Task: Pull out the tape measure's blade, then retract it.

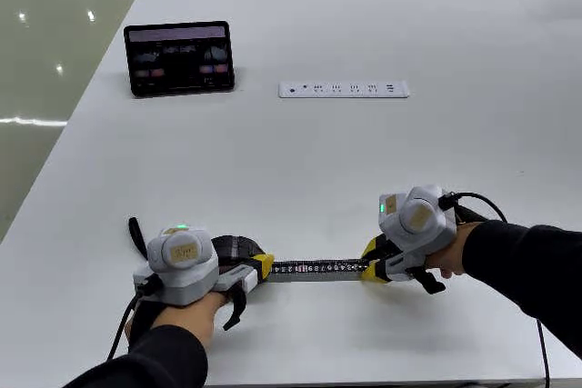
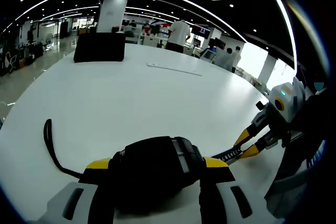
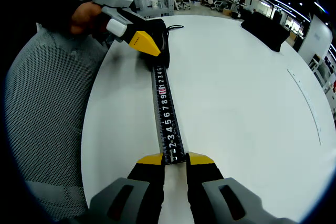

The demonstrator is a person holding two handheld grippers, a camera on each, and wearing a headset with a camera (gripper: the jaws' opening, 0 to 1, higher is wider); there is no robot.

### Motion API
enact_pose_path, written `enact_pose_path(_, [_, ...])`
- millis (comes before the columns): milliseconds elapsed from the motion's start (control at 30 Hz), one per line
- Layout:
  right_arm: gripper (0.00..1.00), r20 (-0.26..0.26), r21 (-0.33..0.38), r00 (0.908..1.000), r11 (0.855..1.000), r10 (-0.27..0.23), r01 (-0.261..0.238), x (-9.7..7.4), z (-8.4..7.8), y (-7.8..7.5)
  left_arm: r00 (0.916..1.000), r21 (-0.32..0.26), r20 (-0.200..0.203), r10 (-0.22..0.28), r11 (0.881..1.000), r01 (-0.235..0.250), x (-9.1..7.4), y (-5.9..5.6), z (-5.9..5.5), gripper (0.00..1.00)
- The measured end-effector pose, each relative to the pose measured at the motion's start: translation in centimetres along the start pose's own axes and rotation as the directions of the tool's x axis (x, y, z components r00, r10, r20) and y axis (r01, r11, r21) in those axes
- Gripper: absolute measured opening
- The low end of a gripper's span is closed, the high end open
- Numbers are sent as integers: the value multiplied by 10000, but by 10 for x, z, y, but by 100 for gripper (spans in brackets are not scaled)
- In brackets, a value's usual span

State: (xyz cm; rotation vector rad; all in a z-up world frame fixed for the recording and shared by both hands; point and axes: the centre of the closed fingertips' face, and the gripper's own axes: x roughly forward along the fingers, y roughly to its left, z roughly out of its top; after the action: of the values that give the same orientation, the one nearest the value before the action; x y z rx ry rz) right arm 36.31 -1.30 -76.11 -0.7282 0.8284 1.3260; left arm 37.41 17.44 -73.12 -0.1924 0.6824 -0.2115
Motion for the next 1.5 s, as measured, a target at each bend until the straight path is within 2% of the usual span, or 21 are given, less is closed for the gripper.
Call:
enact_pose_path(1233, [11, 276, 67, 9996, 10000, 35, -36, 12, 18, 4, 9999, -36, -24, -130, 9999, 130, 0, 0, 0, 61])
enact_pose_path(1500, [11, 399, -173, 9991, 9998, 127, -120, 20, 31, 9, 9997, 28, -98, -239, 9997, 239, 0, -1, -1, 61])
